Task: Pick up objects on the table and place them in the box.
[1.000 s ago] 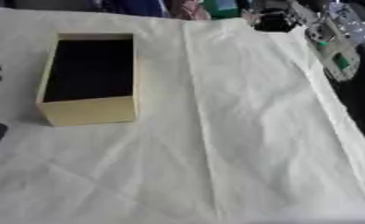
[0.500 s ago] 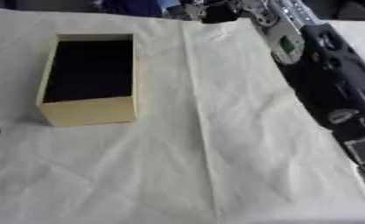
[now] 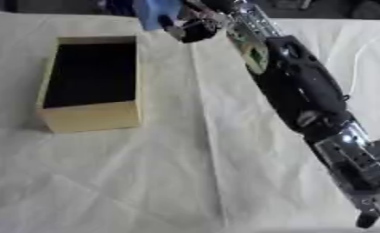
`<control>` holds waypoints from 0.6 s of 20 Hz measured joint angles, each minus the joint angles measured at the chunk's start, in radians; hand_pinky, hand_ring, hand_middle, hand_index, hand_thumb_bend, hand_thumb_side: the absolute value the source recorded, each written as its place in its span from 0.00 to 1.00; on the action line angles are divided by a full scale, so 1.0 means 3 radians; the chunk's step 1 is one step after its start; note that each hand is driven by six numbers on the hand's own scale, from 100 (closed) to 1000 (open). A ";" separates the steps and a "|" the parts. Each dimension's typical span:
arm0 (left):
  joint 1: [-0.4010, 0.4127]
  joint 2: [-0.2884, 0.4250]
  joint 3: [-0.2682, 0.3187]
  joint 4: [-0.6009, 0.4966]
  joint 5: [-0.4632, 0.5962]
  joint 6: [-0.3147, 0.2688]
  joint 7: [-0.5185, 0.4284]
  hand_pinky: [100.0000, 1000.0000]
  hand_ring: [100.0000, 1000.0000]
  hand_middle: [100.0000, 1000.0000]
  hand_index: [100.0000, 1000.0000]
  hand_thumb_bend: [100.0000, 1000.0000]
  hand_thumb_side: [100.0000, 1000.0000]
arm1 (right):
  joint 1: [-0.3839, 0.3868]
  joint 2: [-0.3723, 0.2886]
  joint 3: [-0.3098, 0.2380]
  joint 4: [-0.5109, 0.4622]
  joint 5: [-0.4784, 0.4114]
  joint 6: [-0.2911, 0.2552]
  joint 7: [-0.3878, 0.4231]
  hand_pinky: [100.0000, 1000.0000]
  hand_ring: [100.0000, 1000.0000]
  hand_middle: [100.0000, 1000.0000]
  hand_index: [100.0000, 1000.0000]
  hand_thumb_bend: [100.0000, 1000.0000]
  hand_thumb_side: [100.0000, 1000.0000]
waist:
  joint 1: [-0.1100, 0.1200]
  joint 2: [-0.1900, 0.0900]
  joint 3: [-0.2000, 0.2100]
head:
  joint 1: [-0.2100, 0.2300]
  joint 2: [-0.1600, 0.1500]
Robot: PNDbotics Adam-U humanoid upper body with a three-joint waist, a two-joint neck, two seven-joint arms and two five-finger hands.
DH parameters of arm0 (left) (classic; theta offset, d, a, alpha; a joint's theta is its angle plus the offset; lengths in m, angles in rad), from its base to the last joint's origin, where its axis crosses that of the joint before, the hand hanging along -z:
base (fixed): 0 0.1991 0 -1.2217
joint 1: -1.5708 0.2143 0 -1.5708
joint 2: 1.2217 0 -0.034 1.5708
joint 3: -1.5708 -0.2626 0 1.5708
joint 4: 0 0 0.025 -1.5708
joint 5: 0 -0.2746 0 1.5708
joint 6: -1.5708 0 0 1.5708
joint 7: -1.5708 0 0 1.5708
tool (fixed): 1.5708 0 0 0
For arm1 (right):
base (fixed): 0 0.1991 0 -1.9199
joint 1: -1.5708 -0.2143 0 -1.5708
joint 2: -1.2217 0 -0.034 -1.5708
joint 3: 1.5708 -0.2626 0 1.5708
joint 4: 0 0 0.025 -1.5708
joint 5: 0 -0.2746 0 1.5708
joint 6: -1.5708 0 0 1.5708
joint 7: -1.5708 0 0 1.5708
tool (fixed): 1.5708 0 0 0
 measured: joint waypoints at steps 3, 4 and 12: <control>-0.0002 -0.0023 -0.0008 0.0000 0.0025 0.0025 0.0055 0.86 0.76 0.78 0.95 0.31 0.42 | -0.0001 0.0084 0.0045 0.0041 0.0273 -0.0078 -0.0049 0.68 0.63 0.25 0.49 0.00 0.13 | 0.0001 0.0000 0.0000 | -0.0013 -0.0002; -0.0003 -0.0024 -0.0010 0.0000 0.0033 0.0031 0.0072 0.86 0.76 0.78 0.95 0.31 0.42 | -0.0001 0.0104 0.0064 0.0043 0.0344 -0.0104 -0.0066 0.70 0.65 0.35 0.61 0.00 0.16 | 0.0001 0.0001 0.0002 | -0.0014 -0.0003; -0.0007 -0.0024 -0.0017 0.0001 0.0072 0.0064 0.0137 0.86 0.76 0.78 0.95 0.31 0.42 | 0.0001 0.0164 0.0188 0.0005 0.0637 -0.0305 0.0071 0.84 0.84 0.92 0.98 0.00 0.29 | -0.0017 0.0001 0.0007 | -0.0022 -0.0016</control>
